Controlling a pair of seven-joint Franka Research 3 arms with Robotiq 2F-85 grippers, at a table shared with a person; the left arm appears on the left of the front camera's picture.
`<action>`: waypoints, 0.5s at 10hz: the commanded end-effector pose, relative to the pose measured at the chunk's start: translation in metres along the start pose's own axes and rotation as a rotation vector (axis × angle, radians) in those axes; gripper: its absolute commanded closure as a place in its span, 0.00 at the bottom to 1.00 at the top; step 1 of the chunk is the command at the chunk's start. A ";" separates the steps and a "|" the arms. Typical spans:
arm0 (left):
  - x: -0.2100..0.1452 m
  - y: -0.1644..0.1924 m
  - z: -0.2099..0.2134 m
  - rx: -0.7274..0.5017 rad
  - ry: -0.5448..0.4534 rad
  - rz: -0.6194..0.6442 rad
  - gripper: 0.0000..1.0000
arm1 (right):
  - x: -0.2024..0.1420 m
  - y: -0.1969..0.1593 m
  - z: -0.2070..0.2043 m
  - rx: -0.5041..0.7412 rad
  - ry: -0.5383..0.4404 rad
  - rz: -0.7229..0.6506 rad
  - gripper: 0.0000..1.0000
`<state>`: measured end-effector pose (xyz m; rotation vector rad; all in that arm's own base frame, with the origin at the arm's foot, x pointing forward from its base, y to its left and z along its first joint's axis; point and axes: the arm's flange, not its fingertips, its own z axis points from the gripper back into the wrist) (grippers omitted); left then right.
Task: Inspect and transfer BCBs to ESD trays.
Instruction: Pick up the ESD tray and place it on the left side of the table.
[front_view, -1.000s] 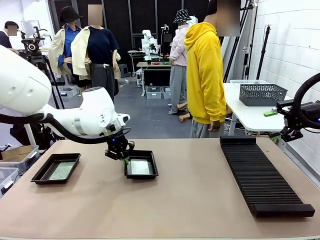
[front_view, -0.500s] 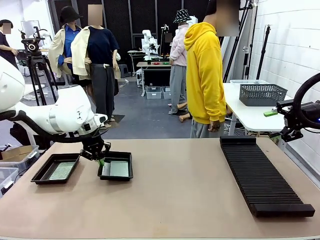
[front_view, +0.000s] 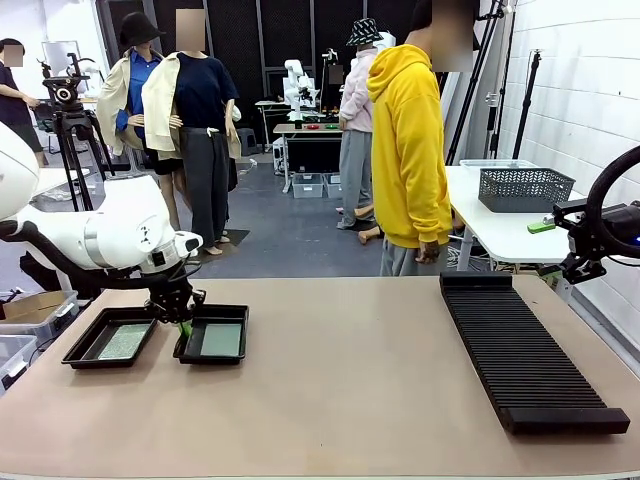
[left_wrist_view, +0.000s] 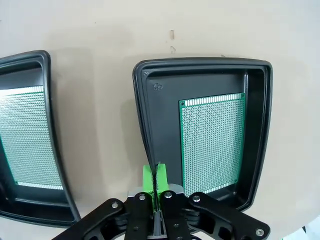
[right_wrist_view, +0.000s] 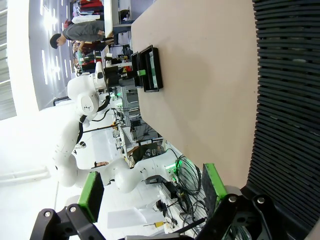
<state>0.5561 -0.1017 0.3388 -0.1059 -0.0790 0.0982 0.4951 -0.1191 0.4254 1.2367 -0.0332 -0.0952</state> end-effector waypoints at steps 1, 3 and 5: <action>-0.009 0.016 0.006 0.020 0.000 -0.032 1.00 | 0.000 0.001 0.000 0.000 0.001 -0.001 0.00; -0.010 0.025 0.009 0.020 -0.001 -0.041 1.00 | 0.000 0.001 0.000 0.000 0.001 -0.001 0.00; -0.011 0.034 0.009 0.039 0.003 -0.040 1.00 | 0.000 0.001 0.000 0.000 0.001 -0.001 0.00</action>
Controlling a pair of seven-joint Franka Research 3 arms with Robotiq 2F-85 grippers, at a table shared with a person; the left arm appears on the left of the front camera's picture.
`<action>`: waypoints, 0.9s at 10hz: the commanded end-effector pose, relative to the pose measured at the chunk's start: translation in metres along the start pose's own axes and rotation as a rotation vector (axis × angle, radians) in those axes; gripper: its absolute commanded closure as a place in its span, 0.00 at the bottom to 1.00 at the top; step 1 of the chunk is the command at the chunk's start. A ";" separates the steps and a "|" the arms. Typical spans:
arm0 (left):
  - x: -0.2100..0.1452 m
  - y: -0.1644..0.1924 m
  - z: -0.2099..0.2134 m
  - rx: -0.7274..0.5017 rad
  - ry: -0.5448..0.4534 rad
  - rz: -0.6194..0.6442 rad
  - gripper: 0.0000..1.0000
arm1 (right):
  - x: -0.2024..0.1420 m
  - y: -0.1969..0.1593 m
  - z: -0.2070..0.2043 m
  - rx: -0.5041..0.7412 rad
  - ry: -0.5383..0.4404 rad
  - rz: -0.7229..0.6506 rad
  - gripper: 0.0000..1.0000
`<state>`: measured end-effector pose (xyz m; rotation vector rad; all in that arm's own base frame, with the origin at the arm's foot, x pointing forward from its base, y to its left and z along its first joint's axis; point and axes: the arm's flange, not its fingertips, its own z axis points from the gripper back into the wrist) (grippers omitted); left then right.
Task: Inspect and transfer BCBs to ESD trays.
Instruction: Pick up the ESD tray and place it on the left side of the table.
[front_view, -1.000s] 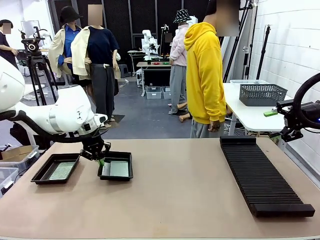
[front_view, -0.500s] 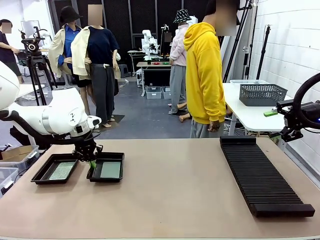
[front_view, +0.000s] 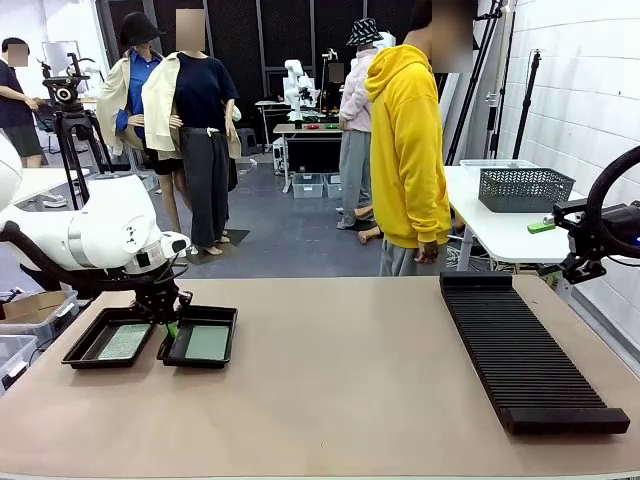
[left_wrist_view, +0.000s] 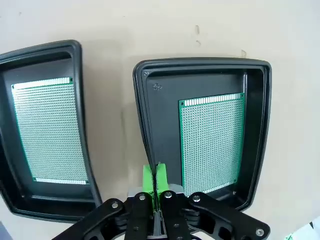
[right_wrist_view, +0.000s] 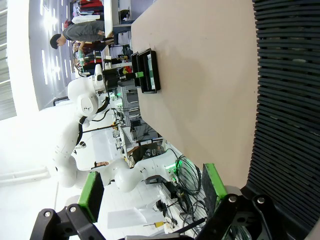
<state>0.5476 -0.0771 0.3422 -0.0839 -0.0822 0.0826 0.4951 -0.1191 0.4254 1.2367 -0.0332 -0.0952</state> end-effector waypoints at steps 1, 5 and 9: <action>-0.004 0.013 0.001 0.019 0.011 -0.020 1.00 | 0.000 0.001 0.000 0.000 0.001 -0.001 0.00; 0.001 0.018 -0.002 0.026 0.012 -0.024 1.00 | 0.000 0.001 0.000 0.000 0.001 -0.001 0.00; 0.000 0.019 0.002 0.035 0.009 -0.032 0.60 | 0.000 0.001 0.000 0.000 0.001 -0.001 0.00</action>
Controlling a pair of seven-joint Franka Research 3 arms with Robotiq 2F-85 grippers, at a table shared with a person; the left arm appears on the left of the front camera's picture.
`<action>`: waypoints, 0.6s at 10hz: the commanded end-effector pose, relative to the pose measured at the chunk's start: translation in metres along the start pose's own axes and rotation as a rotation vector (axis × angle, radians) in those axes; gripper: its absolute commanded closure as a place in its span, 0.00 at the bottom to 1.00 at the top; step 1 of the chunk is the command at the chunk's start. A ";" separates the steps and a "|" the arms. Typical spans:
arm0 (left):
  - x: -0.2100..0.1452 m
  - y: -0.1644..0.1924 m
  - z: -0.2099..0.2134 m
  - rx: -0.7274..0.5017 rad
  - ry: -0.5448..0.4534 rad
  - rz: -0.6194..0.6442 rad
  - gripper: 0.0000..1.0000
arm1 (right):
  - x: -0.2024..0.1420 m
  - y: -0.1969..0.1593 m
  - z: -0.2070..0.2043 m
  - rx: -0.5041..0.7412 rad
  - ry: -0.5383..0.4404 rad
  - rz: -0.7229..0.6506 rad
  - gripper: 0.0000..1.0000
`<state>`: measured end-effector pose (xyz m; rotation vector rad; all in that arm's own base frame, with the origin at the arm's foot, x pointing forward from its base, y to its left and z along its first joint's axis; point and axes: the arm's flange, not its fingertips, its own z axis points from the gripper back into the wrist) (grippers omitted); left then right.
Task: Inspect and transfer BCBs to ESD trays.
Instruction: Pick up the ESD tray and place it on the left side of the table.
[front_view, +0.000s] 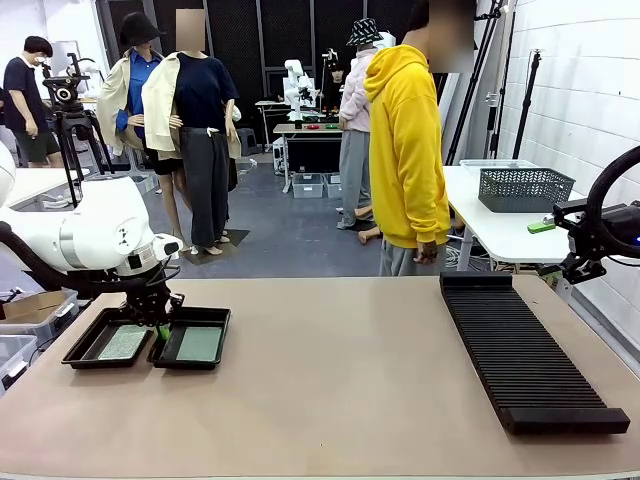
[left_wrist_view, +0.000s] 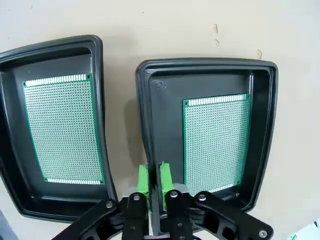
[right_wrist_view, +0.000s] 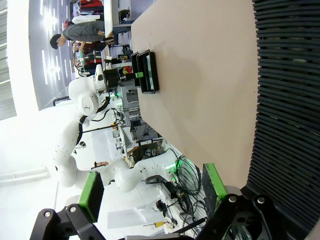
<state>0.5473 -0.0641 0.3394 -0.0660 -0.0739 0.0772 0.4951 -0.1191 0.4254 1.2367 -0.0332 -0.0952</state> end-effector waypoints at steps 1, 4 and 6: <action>-0.001 0.007 0.006 0.014 -0.003 -0.027 0.41 | 0.000 0.001 0.000 0.000 0.001 -0.001 0.00; -0.008 0.008 0.029 -0.007 -0.030 -0.022 0.00 | 0.000 0.001 0.000 0.000 0.001 -0.001 0.00; -0.016 0.016 0.050 -0.002 -0.065 0.004 0.00 | 0.000 0.001 0.000 0.000 0.001 -0.001 0.00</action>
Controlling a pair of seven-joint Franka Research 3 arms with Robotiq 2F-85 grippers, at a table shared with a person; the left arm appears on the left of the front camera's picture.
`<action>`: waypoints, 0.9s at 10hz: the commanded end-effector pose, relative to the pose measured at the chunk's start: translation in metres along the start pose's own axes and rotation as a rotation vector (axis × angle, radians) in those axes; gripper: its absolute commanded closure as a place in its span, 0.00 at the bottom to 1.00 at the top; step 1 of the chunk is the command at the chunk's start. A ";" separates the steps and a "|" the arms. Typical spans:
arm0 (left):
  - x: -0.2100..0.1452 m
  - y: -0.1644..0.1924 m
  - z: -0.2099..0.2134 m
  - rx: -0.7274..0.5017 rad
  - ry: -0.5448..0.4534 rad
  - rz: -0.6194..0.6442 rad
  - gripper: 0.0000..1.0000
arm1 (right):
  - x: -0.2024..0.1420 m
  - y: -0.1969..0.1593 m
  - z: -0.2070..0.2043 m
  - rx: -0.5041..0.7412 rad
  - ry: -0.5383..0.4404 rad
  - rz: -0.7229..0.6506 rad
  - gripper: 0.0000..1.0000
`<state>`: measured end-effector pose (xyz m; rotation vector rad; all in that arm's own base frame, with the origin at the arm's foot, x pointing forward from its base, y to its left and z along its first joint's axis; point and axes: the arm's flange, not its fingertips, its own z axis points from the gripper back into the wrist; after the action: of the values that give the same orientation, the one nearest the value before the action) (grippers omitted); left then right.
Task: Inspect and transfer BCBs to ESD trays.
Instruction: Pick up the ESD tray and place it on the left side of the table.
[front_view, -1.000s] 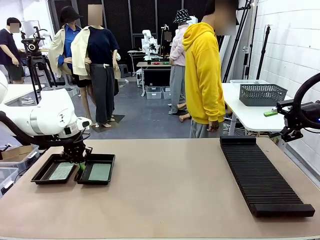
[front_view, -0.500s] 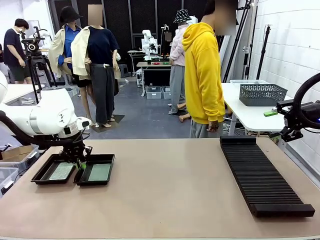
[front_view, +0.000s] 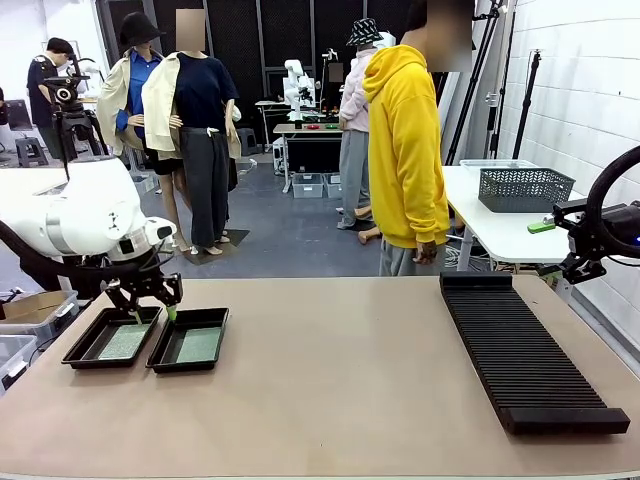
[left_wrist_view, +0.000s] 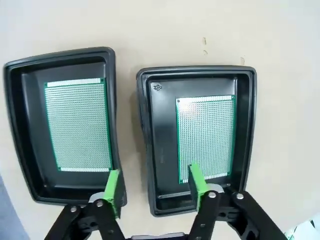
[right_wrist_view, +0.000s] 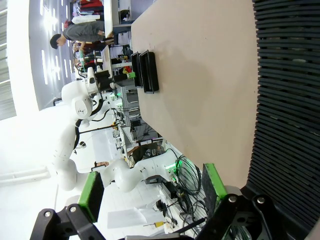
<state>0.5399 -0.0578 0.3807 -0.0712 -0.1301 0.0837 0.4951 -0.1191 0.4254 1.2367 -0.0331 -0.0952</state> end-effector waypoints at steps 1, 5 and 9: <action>-0.015 0.019 0.019 -0.020 -0.019 0.007 0.00 | 0.000 0.001 0.000 0.000 0.001 -0.001 0.00; -0.037 0.062 0.063 -0.251 -0.072 -0.057 0.00 | 0.000 0.001 0.000 0.000 0.001 -0.001 0.00; -0.034 0.105 0.067 -0.555 -0.094 -0.014 0.00 | 0.000 0.001 0.000 0.000 0.001 -0.001 0.00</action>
<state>0.4831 0.0420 0.4409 -0.5533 -0.2693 0.0276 0.4951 -0.1192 0.4253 1.2367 -0.0329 -0.0955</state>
